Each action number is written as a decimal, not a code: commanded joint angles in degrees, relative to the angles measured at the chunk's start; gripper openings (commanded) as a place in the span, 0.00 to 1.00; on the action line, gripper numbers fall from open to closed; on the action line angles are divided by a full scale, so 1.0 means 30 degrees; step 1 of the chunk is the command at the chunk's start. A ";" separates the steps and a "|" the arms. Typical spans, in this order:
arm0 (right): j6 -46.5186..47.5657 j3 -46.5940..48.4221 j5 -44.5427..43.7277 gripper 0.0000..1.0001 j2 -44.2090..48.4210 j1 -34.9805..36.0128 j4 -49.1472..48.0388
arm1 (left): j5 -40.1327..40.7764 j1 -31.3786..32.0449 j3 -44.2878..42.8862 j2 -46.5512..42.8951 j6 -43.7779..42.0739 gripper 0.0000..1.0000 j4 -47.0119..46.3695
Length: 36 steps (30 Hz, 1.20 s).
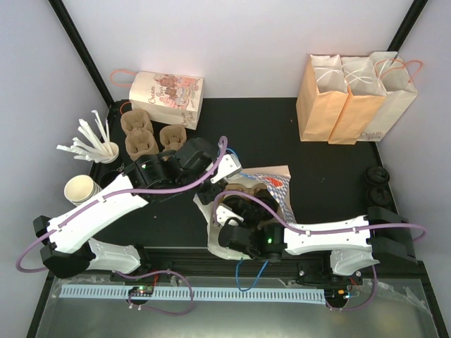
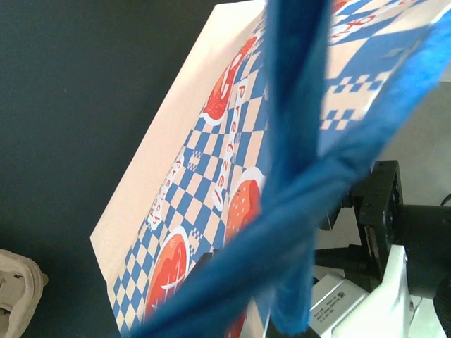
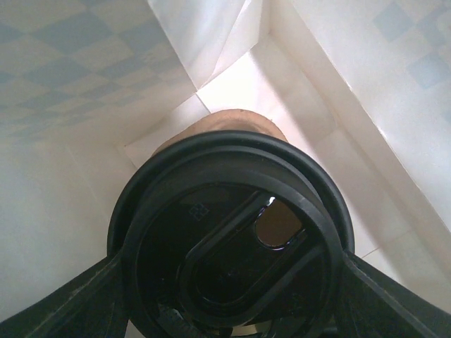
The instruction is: Pack the takeout coffee
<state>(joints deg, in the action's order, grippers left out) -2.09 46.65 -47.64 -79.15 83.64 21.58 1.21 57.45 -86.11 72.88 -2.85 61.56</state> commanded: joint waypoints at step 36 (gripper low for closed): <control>-0.1867 -0.2192 0.0059 0.46 0.1451 -0.0595 -0.0456 | -0.8499 -0.2158 -0.5366 0.0038 0.2928 0.75 -0.0934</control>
<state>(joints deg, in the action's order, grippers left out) -4.69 41.95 -48.93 -74.87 82.89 18.09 -19.70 51.81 -96.68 73.14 6.24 61.87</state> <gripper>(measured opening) 0.740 0.778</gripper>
